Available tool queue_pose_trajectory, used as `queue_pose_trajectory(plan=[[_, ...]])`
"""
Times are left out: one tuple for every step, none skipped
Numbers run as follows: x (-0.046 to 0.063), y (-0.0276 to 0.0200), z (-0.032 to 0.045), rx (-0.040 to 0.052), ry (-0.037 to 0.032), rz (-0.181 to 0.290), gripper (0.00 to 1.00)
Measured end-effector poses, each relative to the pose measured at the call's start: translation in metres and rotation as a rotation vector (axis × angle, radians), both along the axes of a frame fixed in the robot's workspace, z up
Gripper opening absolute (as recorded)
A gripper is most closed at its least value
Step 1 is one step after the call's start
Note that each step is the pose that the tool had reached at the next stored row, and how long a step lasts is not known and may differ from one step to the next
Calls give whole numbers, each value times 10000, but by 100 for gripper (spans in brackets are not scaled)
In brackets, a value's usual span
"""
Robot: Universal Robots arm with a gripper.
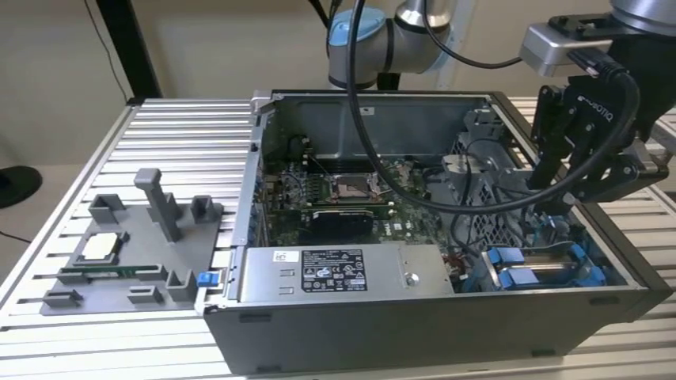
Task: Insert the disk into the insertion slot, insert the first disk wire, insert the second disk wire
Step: 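Insert the first disk wire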
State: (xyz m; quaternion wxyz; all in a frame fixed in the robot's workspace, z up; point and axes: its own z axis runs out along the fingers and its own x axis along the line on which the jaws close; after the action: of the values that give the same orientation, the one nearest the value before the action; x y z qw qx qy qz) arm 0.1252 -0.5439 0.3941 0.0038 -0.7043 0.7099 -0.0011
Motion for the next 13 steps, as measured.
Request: queue_pose_trajectory(plan=[[2, 0, -1, -1, 0, -1, 100], [3, 0, -3, -1, 0, -1, 100], [4, 0, -5, 1, 0, -1, 100], [6, -1, -7, 1, 0, 0, 100], [7, -4, -10, 2, 0, 0, 100], [10, -8, -11, 0, 0, 1, 100], [13, -14, -12, 2, 0, 0, 100], [16, -23, -12, 0, -1, 1, 100], [16, -31, -12, 0, 0, 0, 100], [16, -37, -12, 0, -1, -1, 100], [17, -39, -13, 2, 0, -1, 100], [17, -39, -14, 1, 0, 0, 100], [17, -39, -18, 3, -1, 0, 100]])
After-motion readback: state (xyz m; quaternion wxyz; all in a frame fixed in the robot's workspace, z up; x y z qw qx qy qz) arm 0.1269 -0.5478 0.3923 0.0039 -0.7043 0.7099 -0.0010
